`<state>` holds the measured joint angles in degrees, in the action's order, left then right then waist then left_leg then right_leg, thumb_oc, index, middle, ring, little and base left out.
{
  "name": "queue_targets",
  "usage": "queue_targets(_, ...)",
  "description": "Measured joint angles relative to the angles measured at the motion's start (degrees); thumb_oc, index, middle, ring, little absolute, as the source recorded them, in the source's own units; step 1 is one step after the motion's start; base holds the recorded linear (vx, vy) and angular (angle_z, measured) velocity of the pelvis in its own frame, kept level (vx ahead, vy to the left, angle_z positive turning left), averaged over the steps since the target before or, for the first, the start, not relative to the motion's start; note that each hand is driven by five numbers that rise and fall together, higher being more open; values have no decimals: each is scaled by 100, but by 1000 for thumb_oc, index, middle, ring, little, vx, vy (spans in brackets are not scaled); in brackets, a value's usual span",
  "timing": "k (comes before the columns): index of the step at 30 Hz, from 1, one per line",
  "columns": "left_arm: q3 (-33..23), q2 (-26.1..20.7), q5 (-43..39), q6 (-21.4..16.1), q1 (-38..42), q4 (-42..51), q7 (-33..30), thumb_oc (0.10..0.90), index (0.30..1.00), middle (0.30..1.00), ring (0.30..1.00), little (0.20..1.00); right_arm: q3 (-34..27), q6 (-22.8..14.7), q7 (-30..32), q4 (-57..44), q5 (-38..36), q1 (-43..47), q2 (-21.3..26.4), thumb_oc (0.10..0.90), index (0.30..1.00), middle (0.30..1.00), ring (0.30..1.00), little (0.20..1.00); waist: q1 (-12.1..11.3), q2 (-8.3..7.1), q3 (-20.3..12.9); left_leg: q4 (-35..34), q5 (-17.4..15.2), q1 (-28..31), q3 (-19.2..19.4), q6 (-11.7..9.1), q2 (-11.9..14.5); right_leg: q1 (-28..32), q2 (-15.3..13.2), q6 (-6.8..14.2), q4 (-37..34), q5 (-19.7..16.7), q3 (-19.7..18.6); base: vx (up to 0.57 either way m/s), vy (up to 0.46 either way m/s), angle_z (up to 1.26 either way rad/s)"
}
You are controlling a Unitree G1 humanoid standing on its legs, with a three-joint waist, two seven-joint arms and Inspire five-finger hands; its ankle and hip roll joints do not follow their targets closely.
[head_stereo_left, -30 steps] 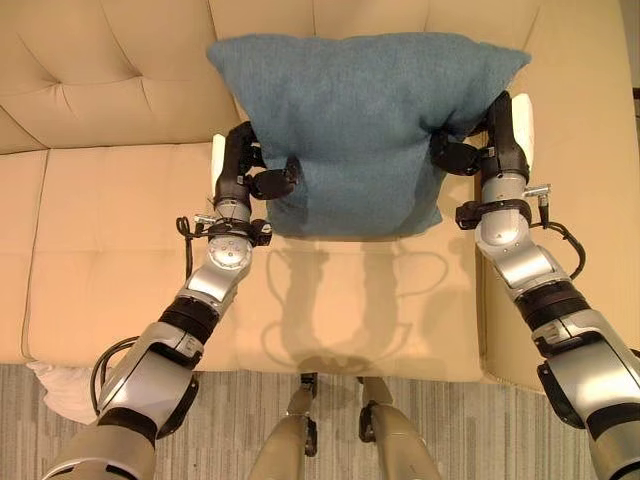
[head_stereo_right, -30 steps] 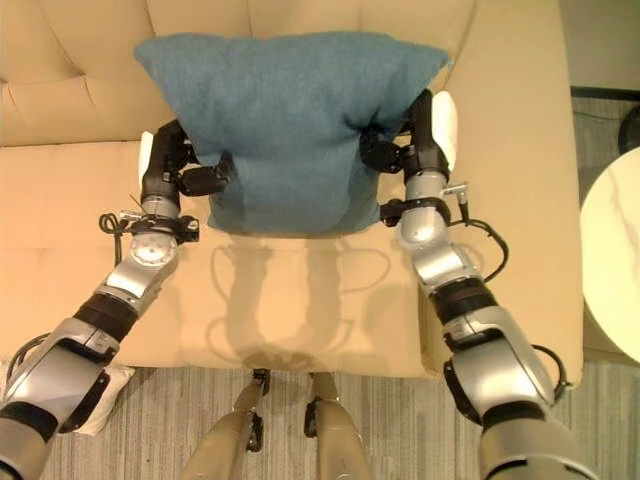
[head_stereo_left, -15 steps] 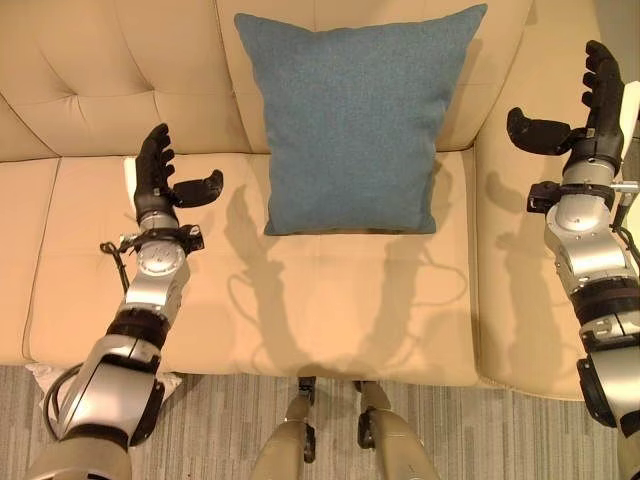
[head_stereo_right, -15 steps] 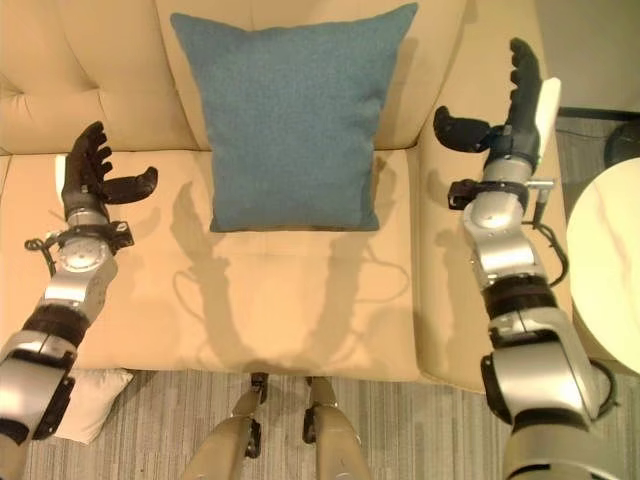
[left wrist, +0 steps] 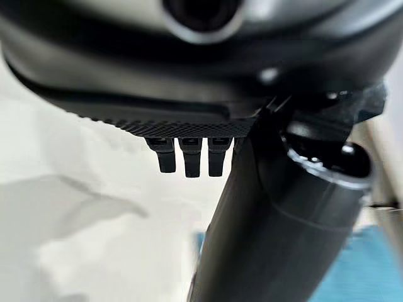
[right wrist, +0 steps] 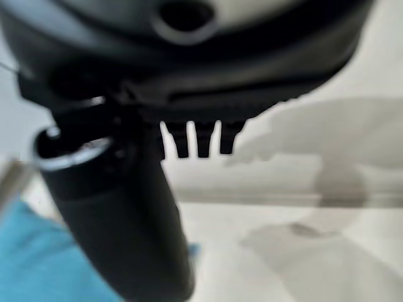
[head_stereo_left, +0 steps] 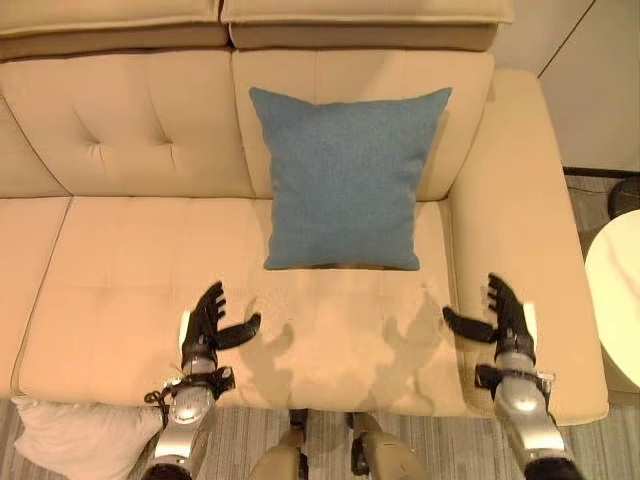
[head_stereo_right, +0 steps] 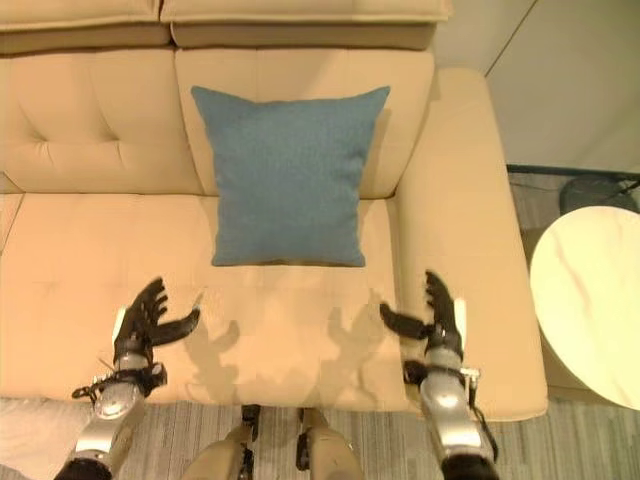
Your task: Pick up all the scattered cushions and arrange them neatly on the sofa.
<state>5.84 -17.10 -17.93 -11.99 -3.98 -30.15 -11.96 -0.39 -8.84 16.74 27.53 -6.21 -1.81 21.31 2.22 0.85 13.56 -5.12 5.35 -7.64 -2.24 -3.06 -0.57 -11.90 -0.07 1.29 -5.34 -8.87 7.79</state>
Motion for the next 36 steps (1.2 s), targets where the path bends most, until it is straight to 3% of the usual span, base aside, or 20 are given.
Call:
queue_targets(6,14,171,468,427,-516,-1480,250,800,900,900,900,900,194,97,-266,868,162,-292,-185,800,900,900,900,900,-8,-43,-339,-27,-140,310,1,169,18,347,25,-73,-2,55,-3,-9,-21,0)
queue_targets(11,39,193,804,481,-448,-2727,276,800,900,900,900,900,689,97,-418,1950,320,-305,-212,800,900,900,900,900,-145,-163,-697,77,-130,420,-164,134,81,612,67,-160,1,140,277,-177,-37,28)
queue_targets(14,76,213,889,491,-301,-2840,279,800,900,900,900,900,727,109,-432,1955,351,-164,-206,800,900,900,900,900,-148,-224,-681,540,-131,97,-202,-20,43,482,-3,-344,-2,36,425,-260,38,24)
queue_targets(15,67,213,926,483,-192,-2884,290,800,900,900,900,900,762,105,-452,1967,362,-114,-192,800,900,900,900,900,-125,-337,-639,961,-363,4,-76,-81,-49,473,-135,-619,-41,-53,498,-168,114,13)
queue_targets(16,60,218,962,485,-3,-2986,298,800,900,900,900,900,788,105,-470,1963,377,-90,-180,800,900,900,900,900,-113,-491,-613,1793,-742,-105,168,-26,-162,461,-332,-673,-42,-103,533,-156,134,17)
queue_targets(18,59,249,975,477,68,-3001,317,800,900,900,900,900,785,97,-471,1957,384,-85,-137,800,900,900,900,900,33,-530,-657,2337,-1102,111,401,4,-126,486,-501,-618,-40,-132,583,-85,87,29)
queue_targets(19,63,284,980,475,125,-2993,346,800,900,900,900,900,780,103,-471,1956,385,-71,-90,800,900,900,900,900,146,-475,-687,2231,-1208,386,518,11,-53,490,-521,-524,-32,-126,621,-73,76,41)
queue_targets(20,67,321,981,463,169,-2989,371,800,900,900,900,900,780,120,-474,1958,385,-117,-48,800,900,900,900,900,217,-379,-739,1956,-1249,683,579,45,45,468,-514,-484,-2,-158,672,-253,197,43)
queue_targets(21,98,392,1011,450,285,-2944,388,800,900,900,900,900,774,126,-480,1970,389,-203,55,800,900,900,900,900,251,-220,-806,1219,-1248,1019,604,86,135,336,-477,-353,2,-217,683,-256,198,41)
queue_targets(22,130,410,1018,425,379,-2882,383,800,900,900,900,900,748,119,-486,2103,400,-170,70,800,900,900,900,900,271,-184,-800,831,-1270,1053,665,103,126,220,-517,-281,7,-409,755,-293,203,35)
queue_targets(25,264,371,1116,392,455,-2852,372,800,900,900,900,900,869,233,-527,2543,524,-69,-88,800,900,900,900,900,242,-434,-778,261,-814,1059,594,357,-253,-21,-824,57,4,-419,655,-203,94,20)
queue_targets(27,296,358,1135,383,424,-2995,375,800,900,900,900,900,921,270,-529,2646,570,-67,-186,800,900,900,900,900,201,-567,-724,268,-724,1016,581,471,-436,-94,-999,310,4,-480,572,-196,46,8)
queue_targets(29,289,282,1134,384,348,-3091,370,800,900,900,900,900,995,293,-532,2661,598,-61,-312,800,900,900,900,900,174,-609,-689,324,-635,834,576,556,-466,-210,-1057,679,6,-207,541,-262,7,12)
queue_targets(30,287,173,1133,390,281,-3127,360,800,900,900,900,900,1009,298,-542,2691,605,-49,-431,800,900,900,900,900,153,-695,-644,347,-593,794,541,569,-497,-229,-1099,747,49,-246,494,-387,1,25)
queue_targets(31,281,57,1133,391,277,-3251,344,800,900,900,900,900,1023,301,-540,2824,606,23,-556,800,900,900,900,900,125,-742,-593,438,-554,632,474,625,-510,-314,-1112,865,203,-230,289,-270,6,37)
queue_targets(32,254,-2,1133,413,314,-3331,320,800,900,900,900,900,1048,325,-536,2977,605,131,-622,800,900,900,900,900,122,-722,-571,529,-546,497,391,637,-465,-502,-1003,1073,504,-92,-206,-224,-23,57)
queue_targets(33,204,-29,1133,430,413,-3346,266,800,900,900,900,900,1084,371,-544,3045,601,236,-639,800,900,900,900,900,117,-628,-496,517,-492,435,245,635,-333,-699,-710,1116,977,156,-850,-189,-36,79)
queue_targets(34,169,-46,1137,419,420,-3327,225,800,900,900,900,900,1068,380,-542,3010,594,280,-620,800,900,900,900,900,-41,-495,-395,446,-292,389,51,623,-189,-651,-434,1061,1476,497,-1040,-230,-76,104)
queue_targets(35,159,-45,1145,430,463,-3283,236,800,900,900,900,900,1013,379,-532,2996,587,267,-605,800,900,900,900,900,-45,-373,-341,462,-280,386,-194,592,-128,-474,-179,1001,2023,882,-1445,-129,-102,111)
queue_targets(36,158,-61,1170,423,382,-3247,233,800,900,900,900,900,990,375,-535,3008,583,261,-597,800,900,900,900,900,-113,-311,-323,417,-229,400,-376,534,-114,-145,-120,811,2000,1205,-1441,-113,-133,90)
